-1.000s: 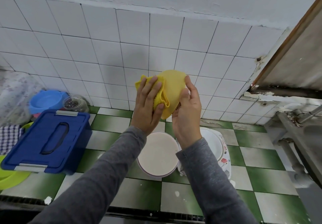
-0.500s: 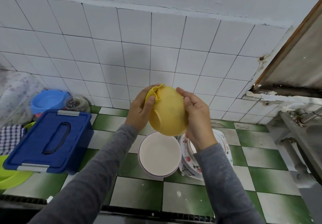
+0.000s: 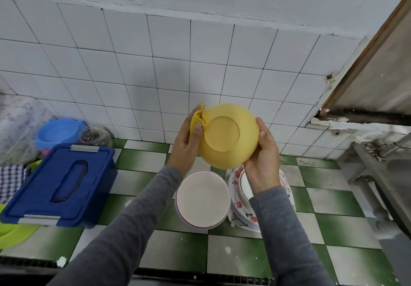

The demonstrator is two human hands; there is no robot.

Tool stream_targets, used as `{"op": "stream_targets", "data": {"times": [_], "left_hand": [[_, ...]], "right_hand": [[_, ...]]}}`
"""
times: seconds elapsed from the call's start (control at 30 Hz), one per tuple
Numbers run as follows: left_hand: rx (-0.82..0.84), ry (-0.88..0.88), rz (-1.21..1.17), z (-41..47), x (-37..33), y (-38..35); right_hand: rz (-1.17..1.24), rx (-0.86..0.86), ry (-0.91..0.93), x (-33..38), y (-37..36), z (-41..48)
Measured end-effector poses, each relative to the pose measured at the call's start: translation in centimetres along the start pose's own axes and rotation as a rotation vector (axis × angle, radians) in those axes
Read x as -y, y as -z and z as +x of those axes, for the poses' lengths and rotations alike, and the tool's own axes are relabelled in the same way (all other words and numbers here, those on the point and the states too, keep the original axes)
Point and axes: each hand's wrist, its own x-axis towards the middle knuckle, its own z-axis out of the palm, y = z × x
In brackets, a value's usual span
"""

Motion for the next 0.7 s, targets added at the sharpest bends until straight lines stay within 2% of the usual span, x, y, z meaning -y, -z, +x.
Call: {"op": "stream_targets", "data": {"times": [0.1, 0.27, 0.43, 0.7], "left_hand": [[-0.033, 0.002, 0.006, -0.3, -0.1, -0.5], [-0.054, -0.016, 0.033, 0.4, -1.0, -0.3], [-0.021, -0.013, 0.057, 0.4, -1.2, 0.2], [-0.059, 0.036, 0.047, 0.0, -1.7, 1.0]], "right_hand": [[-0.203, 0.031, 0.141, -0.4, -0.2, -0.8], [-0.818, 0.154, 0.408, -2.1, 0.7, -1.3], [-1.026, 0.246, 0.681, -2.6, 1.6, -0.9], [-1.336, 0.452, 0.646, -2.1, 2.7, -0.8]]}}
